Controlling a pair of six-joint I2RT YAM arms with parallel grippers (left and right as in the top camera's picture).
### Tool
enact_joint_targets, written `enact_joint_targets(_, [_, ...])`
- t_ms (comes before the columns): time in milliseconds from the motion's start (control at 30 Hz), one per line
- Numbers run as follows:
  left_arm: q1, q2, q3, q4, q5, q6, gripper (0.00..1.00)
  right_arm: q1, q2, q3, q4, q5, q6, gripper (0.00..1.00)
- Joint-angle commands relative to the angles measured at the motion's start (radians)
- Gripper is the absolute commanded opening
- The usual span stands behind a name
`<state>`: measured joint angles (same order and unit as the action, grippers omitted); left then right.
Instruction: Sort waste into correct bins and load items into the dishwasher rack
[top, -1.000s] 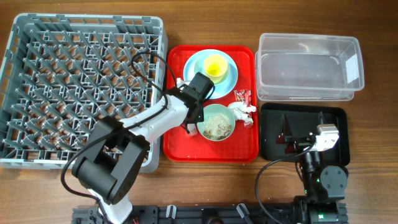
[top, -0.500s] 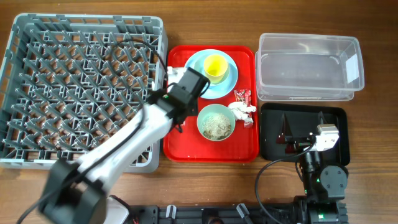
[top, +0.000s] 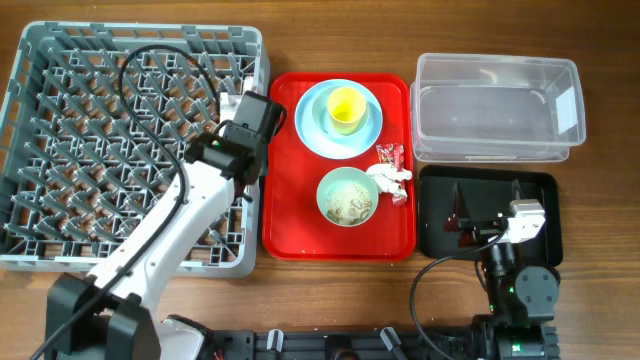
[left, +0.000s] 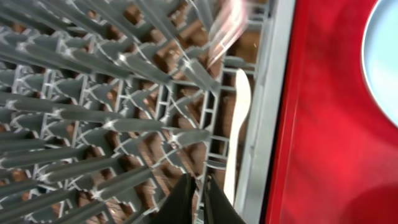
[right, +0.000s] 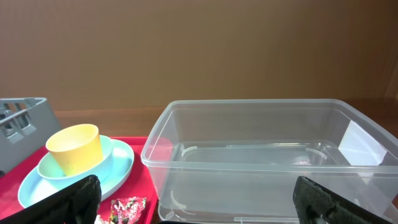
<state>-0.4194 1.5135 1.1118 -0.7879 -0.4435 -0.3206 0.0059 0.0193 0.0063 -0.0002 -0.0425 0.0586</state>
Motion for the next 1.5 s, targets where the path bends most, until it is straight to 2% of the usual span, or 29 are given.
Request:
enact_joint_targets(0, [0.003,-0.013,0.0,0.026,0.019,0.025,0.19,0.004,-0.005,-0.001,0.003,0.016,-0.006,1.0])
enact_joint_targets(100, [0.018,-0.095,0.006,0.029,0.016,-0.038,0.24,0.004,-0.005,-0.001,0.003,0.016,-0.006,1.0])
enact_joint_targets(167, [0.026,-0.154,0.006,0.037,0.016,-0.078,0.37,0.004,-0.005,-0.001,0.003,0.016,-0.006,1.0])
enact_joint_targets(200, [0.034,-0.181,0.006,0.048,0.016,-0.081,0.38,0.004,-0.005,-0.001,0.003,0.016,-0.006,1.0])
enact_joint_targets(233, [0.043,-0.204,0.006,0.061,0.016,-0.081,0.35,0.004,-0.005,-0.001,0.003,0.016,-0.005,1.0])
enact_joint_targets(267, [0.05,-0.22,0.006,0.077,0.017,-0.085,0.23,0.004,-0.005,-0.001,0.003,0.016,-0.006,1.0])
enact_joint_targets(333, [0.068,-0.232,0.006,0.127,0.04,-0.087,0.29,0.004,-0.005,-0.001,0.003,0.016,-0.006,1.0])
enact_joint_targets(400, [0.104,-0.215,0.006,0.163,0.164,-0.055,0.28,0.004,-0.005,-0.001,0.003,0.016,-0.006,1.0])
enact_joint_targets(500, [0.24,-0.173,0.043,0.17,0.476,-0.024,0.32,0.004,-0.005,-0.001,0.003,0.016,-0.006,1.0])
enact_joint_targets(533, [0.29,-0.151,0.07,0.158,0.582,-0.023,0.3,0.004,-0.005,-0.001,0.003,0.016,-0.006,1.0])
enact_joint_targets(600, [0.365,-0.08,0.166,0.063,0.691,0.01,0.24,0.004,-0.005,-0.001,0.003,0.016,-0.006,1.0])
enact_joint_targets(700, [0.396,0.155,0.54,-0.291,0.701,0.103,0.22,0.004,-0.005,-0.001,0.003,0.016,-0.005,1.0])
enact_joint_targets(733, [0.377,0.294,0.749,-0.454,0.726,0.162,0.2,0.004,-0.005,-0.001,0.003,0.016,-0.005,1.0])
enact_joint_targets(767, [0.366,0.343,0.791,-0.478,0.708,0.164,0.21,0.004,-0.005,-0.001,0.003,0.016,-0.006,1.0])
enact_joint_targets(800, [0.357,0.372,0.79,-0.473,0.692,0.164,0.22,0.004,-0.005,-0.001,0.003,0.016,-0.005,1.0])
enact_joint_targets(867, [0.343,0.437,0.782,-0.48,0.675,0.164,0.33,0.004,-0.005,-0.001,0.003,0.016,-0.005,1.0])
enact_joint_targets(967, [0.33,0.527,0.777,-0.485,0.678,0.164,0.35,0.004,-0.005,-0.001,0.003,0.016,-0.006,1.0])
enact_joint_targets(1067, [0.331,0.575,0.777,-0.476,0.676,0.164,0.34,0.004,-0.005,-0.001,0.003,0.016,-0.005,1.0])
enact_joint_targets(1167, [0.33,0.578,0.77,-0.451,0.655,0.156,0.18,0.004,-0.005,-0.001,0.003,0.016,-0.006,1.0])
enact_joint_targets(1467, [0.315,0.623,0.769,-0.435,0.614,0.157,0.18,0.004,-0.005,-0.001,0.003,0.016,-0.006,1.0])
